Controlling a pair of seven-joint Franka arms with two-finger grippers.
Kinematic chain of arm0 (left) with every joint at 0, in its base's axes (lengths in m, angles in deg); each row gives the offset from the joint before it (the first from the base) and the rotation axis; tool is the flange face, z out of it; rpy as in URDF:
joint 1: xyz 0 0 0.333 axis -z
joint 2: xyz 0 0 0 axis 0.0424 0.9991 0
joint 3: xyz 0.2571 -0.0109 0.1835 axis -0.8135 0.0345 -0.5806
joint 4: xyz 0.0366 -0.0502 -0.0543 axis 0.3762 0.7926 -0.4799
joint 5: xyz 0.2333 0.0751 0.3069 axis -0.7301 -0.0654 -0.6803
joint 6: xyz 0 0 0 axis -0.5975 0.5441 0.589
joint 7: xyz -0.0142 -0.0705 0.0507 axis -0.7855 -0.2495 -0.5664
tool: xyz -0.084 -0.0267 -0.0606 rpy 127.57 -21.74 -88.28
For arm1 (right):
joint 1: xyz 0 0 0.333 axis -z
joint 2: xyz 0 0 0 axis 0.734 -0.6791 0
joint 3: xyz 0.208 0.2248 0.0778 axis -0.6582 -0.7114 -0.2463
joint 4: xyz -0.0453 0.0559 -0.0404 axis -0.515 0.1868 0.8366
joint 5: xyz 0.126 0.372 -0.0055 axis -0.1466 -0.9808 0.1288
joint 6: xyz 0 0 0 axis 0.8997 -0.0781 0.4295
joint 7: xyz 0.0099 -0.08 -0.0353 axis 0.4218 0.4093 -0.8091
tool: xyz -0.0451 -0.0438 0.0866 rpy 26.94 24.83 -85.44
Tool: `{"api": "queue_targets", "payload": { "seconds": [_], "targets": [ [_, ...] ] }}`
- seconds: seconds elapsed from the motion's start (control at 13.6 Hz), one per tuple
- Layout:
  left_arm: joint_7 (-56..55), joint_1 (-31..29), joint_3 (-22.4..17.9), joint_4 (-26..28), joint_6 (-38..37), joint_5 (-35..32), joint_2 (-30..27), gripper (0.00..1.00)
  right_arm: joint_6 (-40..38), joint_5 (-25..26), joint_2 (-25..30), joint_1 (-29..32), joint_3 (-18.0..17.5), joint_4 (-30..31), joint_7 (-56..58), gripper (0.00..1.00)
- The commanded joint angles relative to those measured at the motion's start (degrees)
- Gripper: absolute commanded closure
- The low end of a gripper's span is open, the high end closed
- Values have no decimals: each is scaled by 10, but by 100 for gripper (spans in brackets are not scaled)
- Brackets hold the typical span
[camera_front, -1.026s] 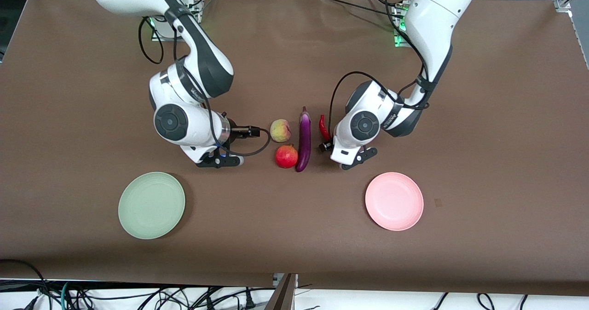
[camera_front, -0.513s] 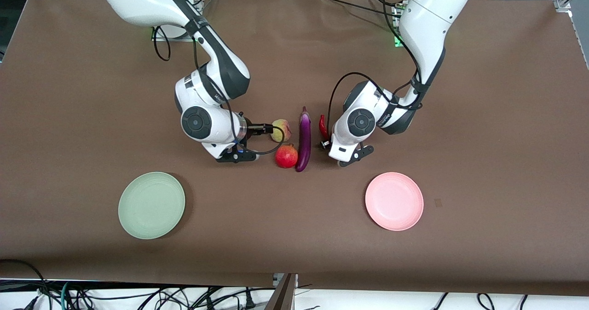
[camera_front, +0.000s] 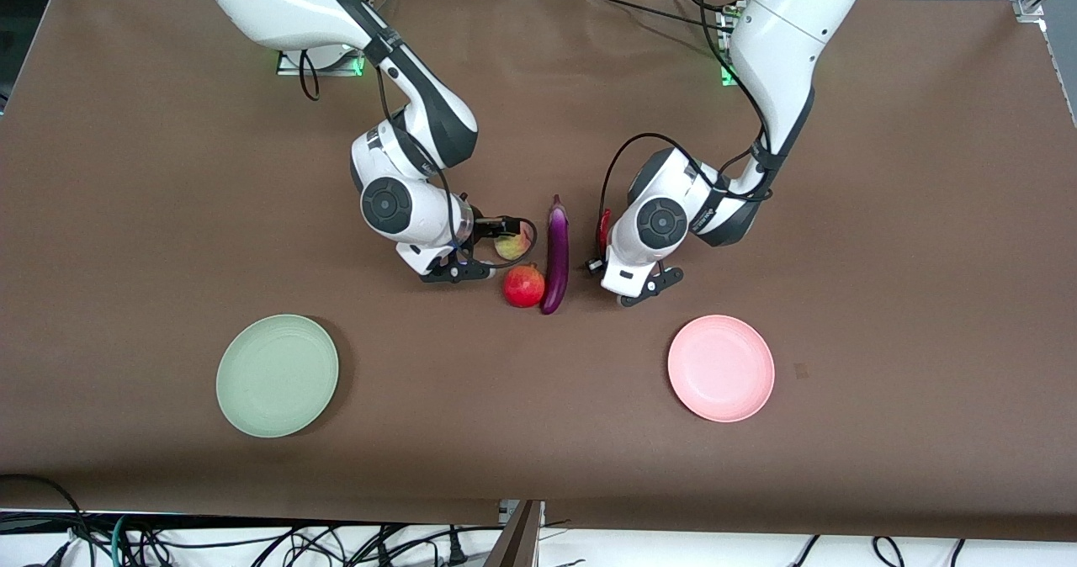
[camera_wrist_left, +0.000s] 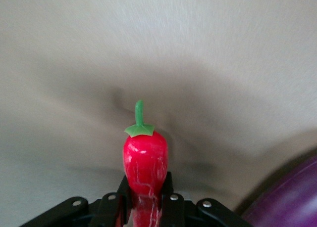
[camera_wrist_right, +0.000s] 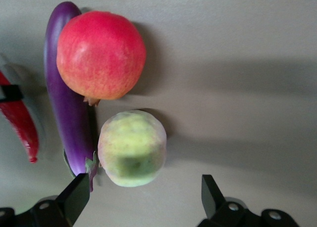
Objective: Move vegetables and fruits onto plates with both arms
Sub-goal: 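Carry the red chili onto the pink plate with the left gripper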
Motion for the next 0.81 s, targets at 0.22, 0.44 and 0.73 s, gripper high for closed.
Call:
{"api": "queue_targets", "payload": {
  "seconds": [0.22, 0.44, 0.73],
  "targets": [
    [227, -119, -5, -44, -114, -5, -78, 100, 71, -13, -21, -28, -1, 10, -20, 0],
    [380, -152, -9, -107, -110, -32, -41, 100, 91, -12, -33, -32, -1, 10, -19, 0],
    [466, -162, -17, -228, -102, -75, 69, 98, 93, -5, -41, -39, 0, 12, -15, 0]
  ]
}}
